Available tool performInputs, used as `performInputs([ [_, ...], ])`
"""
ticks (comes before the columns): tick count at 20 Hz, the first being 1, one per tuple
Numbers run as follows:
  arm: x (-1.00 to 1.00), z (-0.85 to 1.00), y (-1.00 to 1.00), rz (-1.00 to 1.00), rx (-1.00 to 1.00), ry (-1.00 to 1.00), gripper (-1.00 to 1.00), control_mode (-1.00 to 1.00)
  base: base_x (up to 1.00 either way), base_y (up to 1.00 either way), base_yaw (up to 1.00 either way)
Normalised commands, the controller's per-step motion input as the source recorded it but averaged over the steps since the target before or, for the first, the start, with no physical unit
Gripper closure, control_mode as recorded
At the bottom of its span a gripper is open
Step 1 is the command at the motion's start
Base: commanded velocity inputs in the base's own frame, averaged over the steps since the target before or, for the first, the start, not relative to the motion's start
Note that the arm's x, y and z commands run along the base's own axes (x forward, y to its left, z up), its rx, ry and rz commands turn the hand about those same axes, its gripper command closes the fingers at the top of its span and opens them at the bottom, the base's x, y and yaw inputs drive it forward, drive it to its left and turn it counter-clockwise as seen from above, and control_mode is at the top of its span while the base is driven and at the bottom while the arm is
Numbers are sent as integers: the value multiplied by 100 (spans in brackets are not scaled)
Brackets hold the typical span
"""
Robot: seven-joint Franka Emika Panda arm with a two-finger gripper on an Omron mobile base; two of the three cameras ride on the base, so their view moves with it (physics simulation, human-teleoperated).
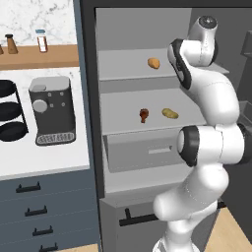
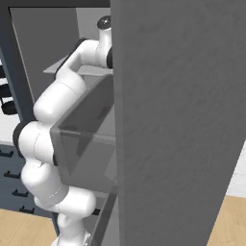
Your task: Place one potato and one chicken drumstick in each tupperware on the nearby counter, to pack two identical lunches.
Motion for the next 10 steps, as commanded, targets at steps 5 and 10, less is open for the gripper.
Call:
performInputs([
  [5, 50, -20, -6, 0, 5, 0, -100, -100, 0, 0, 0],
  [10, 58, -21, -9, 0, 3, 0, -100, -100, 0, 0, 0],
])
